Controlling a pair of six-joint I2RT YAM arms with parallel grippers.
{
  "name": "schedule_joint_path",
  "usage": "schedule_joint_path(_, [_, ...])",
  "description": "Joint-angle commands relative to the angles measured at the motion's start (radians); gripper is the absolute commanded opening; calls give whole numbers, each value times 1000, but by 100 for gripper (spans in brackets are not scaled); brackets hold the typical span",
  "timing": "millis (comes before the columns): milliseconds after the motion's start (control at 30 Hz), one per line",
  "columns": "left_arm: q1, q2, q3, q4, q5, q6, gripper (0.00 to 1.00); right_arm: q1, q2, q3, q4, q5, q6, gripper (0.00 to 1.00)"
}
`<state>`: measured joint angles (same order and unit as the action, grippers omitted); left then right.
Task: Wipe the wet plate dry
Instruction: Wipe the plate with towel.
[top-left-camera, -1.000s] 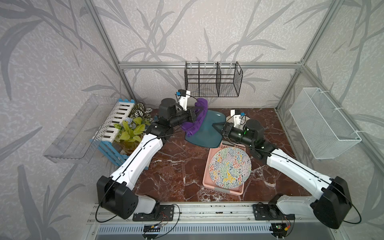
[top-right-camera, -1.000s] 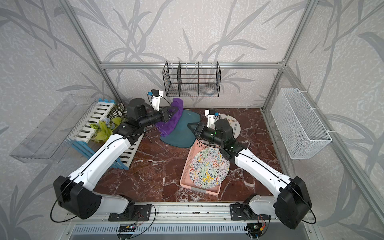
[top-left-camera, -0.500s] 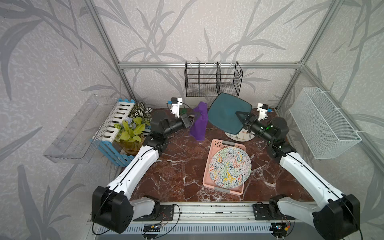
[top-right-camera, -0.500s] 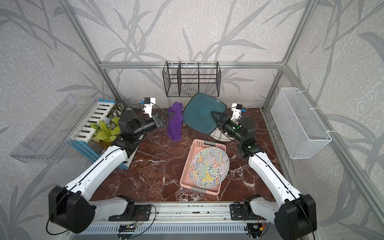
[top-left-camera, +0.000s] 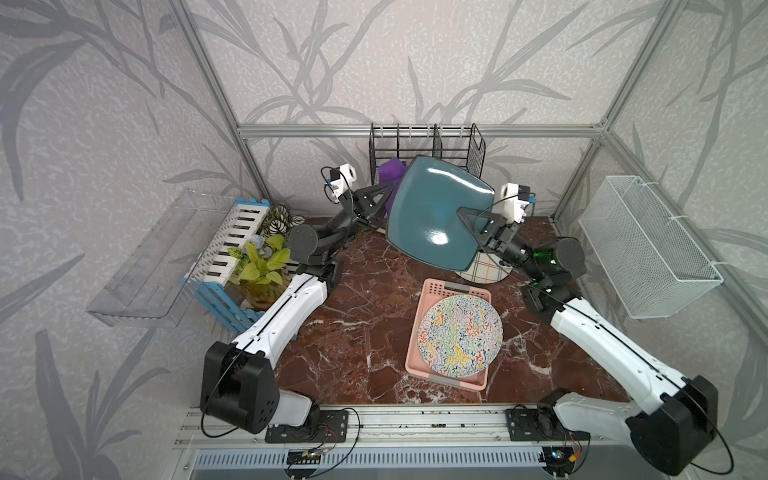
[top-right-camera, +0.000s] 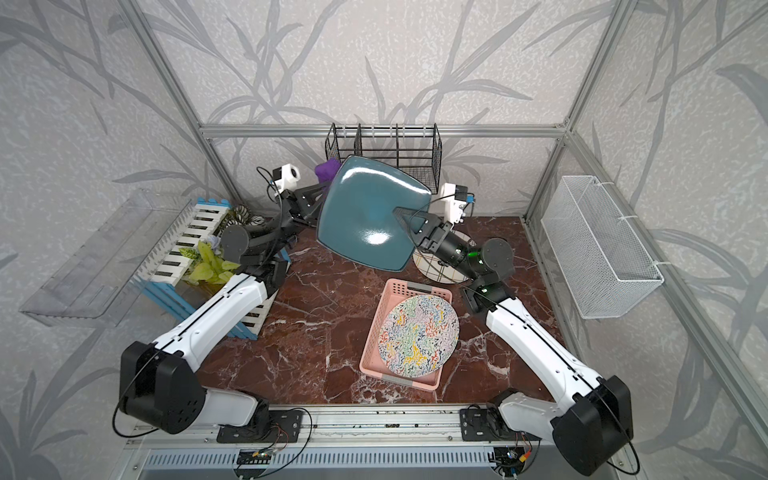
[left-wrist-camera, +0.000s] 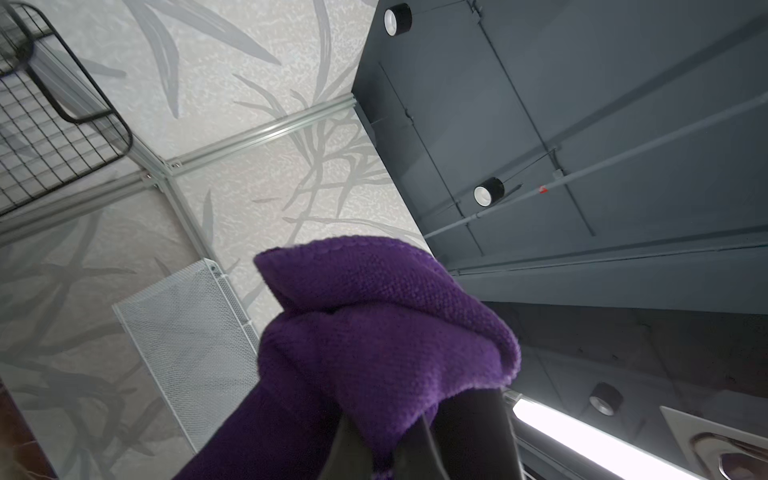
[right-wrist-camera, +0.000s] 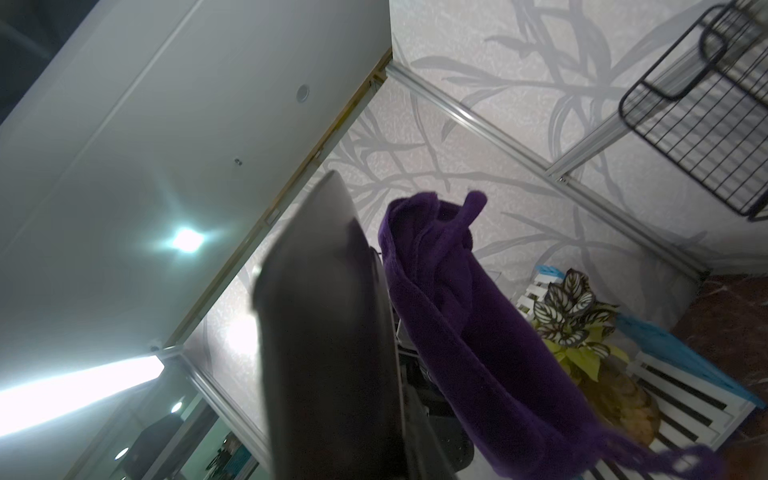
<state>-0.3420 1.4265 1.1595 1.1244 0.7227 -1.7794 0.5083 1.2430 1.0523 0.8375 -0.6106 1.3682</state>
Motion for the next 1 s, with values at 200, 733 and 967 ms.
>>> schedule_joint_path(200, [-160, -40, -15, 112, -60, -10, 0, -43, 122, 180, 76, 141, -20, 0])
schedule_joint_path(733, [-258, 23, 43, 176, -57, -21, 0, 32, 116, 163, 12, 209, -130, 0])
schedule_joint_path(967, [-183, -202, -143, -89, -65, 229, 0, -170, 14, 83, -89, 272, -106, 0])
